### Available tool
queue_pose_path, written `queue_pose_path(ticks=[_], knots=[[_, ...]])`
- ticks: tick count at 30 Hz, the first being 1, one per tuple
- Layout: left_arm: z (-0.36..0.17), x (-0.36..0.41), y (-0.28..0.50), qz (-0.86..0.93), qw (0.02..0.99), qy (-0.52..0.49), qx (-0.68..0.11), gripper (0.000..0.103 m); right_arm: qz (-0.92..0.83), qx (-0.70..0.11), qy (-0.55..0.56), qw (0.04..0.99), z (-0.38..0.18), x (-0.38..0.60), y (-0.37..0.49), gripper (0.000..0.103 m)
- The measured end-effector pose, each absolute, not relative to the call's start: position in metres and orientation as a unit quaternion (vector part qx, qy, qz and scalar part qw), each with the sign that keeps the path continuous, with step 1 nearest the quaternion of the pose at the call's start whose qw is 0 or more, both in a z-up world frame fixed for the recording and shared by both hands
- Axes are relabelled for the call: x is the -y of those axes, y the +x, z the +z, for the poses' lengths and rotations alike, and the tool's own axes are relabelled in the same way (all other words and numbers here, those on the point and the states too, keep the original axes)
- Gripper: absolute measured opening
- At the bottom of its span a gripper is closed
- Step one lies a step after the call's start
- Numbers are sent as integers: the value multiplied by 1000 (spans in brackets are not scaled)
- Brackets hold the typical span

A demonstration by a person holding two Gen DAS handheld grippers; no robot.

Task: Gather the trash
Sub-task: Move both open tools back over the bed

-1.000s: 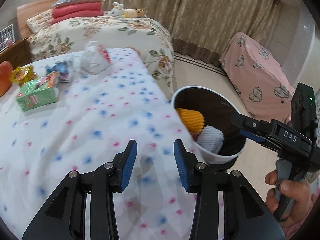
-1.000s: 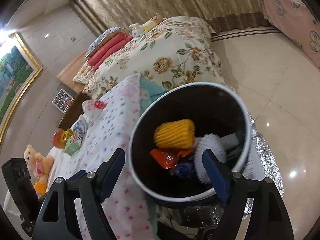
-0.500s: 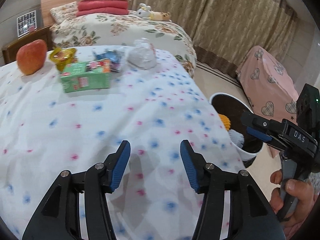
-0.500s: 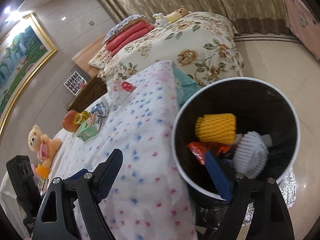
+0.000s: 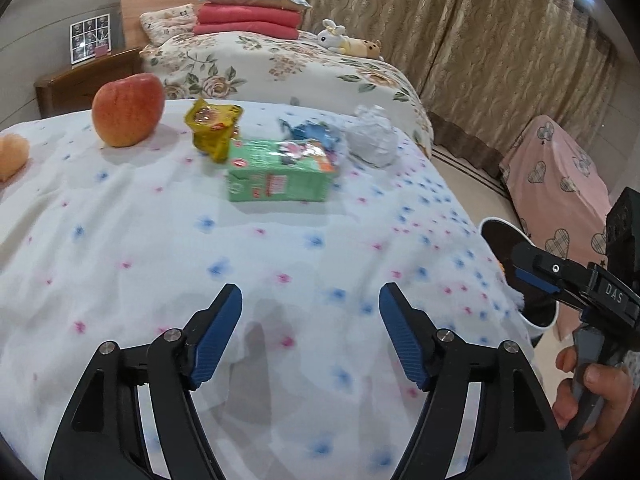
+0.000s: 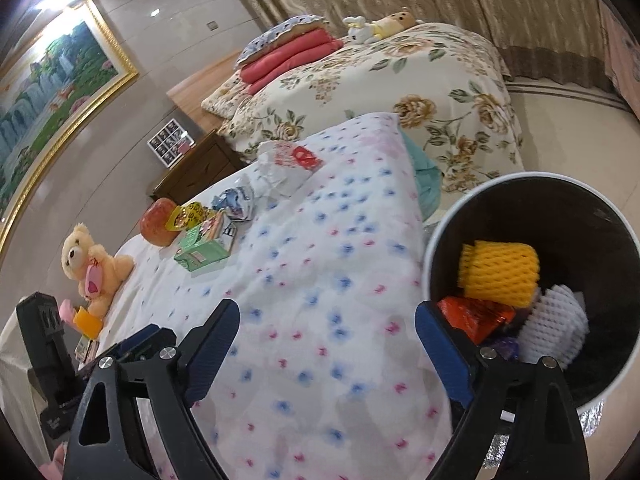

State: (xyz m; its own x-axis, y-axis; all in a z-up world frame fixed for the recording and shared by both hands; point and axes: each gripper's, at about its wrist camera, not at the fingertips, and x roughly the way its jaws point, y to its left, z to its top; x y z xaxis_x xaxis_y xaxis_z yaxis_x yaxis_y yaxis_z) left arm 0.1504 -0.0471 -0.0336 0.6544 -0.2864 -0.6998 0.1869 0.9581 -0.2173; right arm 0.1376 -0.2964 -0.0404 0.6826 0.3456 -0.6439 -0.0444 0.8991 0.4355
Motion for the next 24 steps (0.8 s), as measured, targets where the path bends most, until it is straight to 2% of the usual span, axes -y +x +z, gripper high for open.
queue_pose_path(ticks=[11,13,19,24], knots=[[-30,17,185,-124,912,-23,-390,87,119,-392,185,893,-44,276,171,92],[-33,13,194,-129,909,-20,-395,88,121,-395,185,892,-45,273,179,99],[-39,2,223,-162,897,-31,-410,88,126,-399,173,892,-46,262,206,99],[-35,6,244,-183,897,1,-402,88,133,-395,164,894,-45,256,231,99]])
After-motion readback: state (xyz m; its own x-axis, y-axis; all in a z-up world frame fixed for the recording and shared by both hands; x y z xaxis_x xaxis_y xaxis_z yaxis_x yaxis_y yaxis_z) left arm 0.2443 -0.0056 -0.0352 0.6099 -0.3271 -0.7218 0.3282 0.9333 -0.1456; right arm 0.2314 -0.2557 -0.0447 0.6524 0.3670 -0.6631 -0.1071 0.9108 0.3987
